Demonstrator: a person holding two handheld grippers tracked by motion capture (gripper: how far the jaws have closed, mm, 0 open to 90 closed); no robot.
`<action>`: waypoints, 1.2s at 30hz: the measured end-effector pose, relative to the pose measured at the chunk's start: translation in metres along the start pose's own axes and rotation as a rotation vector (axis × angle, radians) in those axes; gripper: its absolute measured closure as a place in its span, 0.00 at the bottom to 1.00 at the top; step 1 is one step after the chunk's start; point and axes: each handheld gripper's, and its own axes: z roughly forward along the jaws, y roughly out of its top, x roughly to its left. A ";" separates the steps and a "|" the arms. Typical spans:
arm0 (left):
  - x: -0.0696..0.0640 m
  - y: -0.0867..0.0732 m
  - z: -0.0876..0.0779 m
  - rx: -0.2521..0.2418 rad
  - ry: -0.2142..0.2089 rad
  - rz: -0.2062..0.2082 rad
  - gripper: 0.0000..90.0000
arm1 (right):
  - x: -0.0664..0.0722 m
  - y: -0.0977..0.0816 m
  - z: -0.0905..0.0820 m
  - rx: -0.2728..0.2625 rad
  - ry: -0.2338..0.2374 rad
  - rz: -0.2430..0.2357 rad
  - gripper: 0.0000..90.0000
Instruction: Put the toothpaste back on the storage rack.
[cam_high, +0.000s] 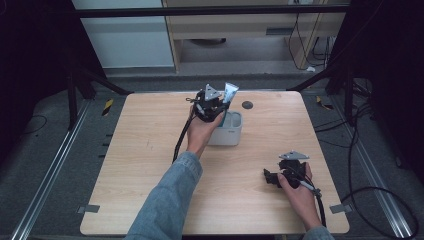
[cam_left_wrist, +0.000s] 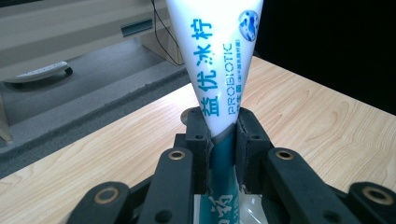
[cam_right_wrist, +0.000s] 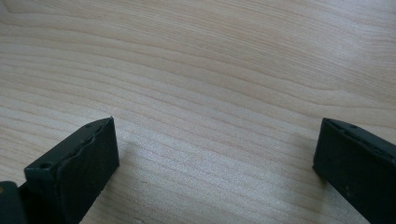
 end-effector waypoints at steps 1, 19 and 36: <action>0.000 -0.001 0.000 0.002 -0.001 0.004 0.86 | 0.000 0.000 0.000 0.000 0.000 0.000 0.00; 0.000 -0.010 0.001 0.031 -0.009 0.004 0.86 | 0.000 0.000 0.000 0.001 0.000 0.001 0.00; -0.006 -0.016 -0.003 0.051 0.004 0.030 0.86 | 0.000 0.000 0.000 0.001 0.000 0.001 0.00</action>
